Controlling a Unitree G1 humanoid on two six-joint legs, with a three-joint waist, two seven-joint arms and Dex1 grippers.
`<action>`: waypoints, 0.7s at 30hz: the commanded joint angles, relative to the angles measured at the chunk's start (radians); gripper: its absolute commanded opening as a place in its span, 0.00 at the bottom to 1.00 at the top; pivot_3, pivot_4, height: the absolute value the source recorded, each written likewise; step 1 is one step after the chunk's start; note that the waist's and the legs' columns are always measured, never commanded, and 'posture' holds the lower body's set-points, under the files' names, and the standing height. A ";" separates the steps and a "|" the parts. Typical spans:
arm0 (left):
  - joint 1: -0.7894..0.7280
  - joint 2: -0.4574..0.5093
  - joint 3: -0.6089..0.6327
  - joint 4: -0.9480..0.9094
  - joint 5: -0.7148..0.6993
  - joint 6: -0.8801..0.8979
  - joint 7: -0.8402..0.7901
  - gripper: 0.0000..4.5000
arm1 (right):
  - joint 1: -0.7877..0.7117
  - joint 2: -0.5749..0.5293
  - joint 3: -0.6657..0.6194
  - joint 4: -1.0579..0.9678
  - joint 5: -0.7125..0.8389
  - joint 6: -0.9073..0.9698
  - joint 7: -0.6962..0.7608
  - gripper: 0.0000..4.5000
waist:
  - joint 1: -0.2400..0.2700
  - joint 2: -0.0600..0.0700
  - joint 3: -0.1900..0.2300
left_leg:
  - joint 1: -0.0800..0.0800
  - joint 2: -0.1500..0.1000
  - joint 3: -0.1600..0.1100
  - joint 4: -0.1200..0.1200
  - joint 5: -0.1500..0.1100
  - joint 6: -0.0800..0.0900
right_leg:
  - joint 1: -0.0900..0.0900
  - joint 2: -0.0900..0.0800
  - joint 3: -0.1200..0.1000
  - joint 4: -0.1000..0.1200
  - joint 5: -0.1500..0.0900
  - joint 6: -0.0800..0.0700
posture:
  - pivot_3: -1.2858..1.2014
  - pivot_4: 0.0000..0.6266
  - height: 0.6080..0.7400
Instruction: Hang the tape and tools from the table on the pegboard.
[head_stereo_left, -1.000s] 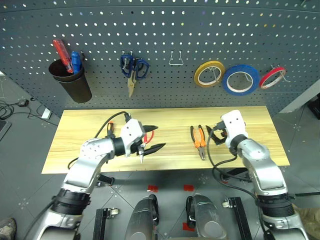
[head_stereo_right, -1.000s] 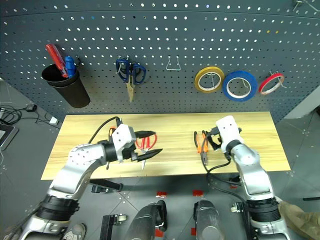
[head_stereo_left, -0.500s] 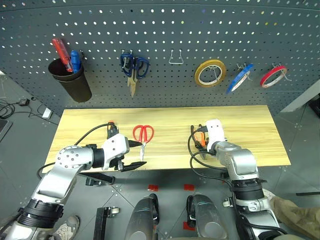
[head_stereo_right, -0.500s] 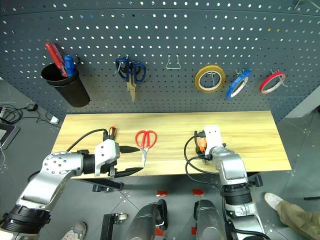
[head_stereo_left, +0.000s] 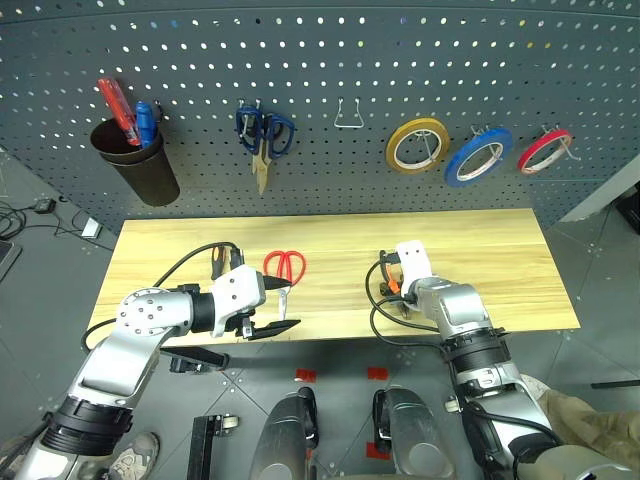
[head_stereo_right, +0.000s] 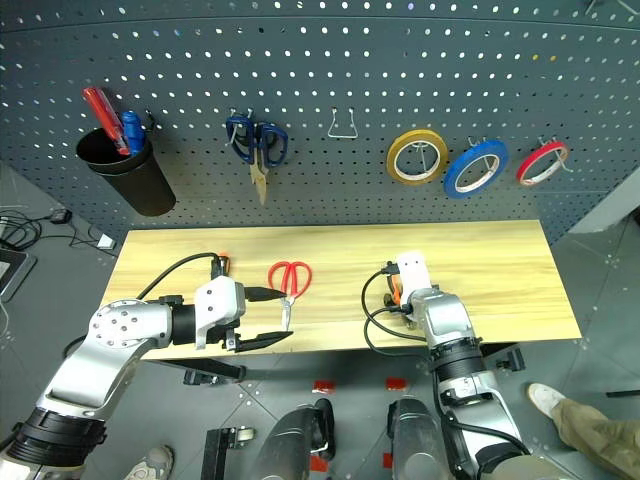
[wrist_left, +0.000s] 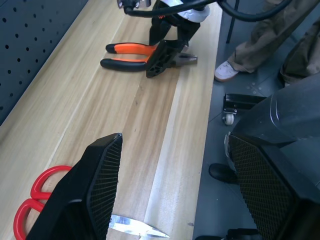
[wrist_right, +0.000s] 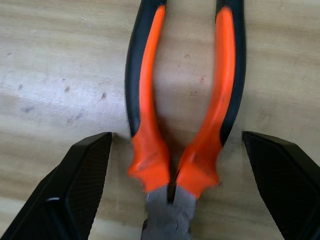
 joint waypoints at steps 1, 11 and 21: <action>-0.008 -0.012 0.001 -0.001 -0.001 -0.011 0.005 0.79 | -0.037 -0.013 0.014 0.080 -0.012 -0.053 0.010 0.99 | 0.000 0.000 0.000 | 0.000 0.000 0.000 0.000 0.000 0.000 | 0.000 0.000 0.000 0.000 0.000 0.000 | 0.43 0.47 1.00; 0.012 -0.054 0.060 0.011 -0.049 -0.009 0.039 0.79 | -0.027 -0.060 0.063 -0.078 -0.017 -0.162 0.070 0.64 | 0.000 0.000 0.000 | 0.000 0.000 0.000 0.000 0.001 -0.001 | 0.000 0.000 0.000 0.000 0.000 0.000 | 0.42 0.44 1.00; 0.087 -0.153 0.282 -0.110 -0.218 0.143 0.262 0.79 | 0.176 0.002 0.166 -0.765 -0.020 -0.303 0.056 0.64 | -0.012 -0.002 -0.002 | -0.001 0.001 0.001 -0.002 0.001 -0.002 | -0.001 0.000 0.000 -0.002 0.000 0.001 | 0.42 0.34 1.00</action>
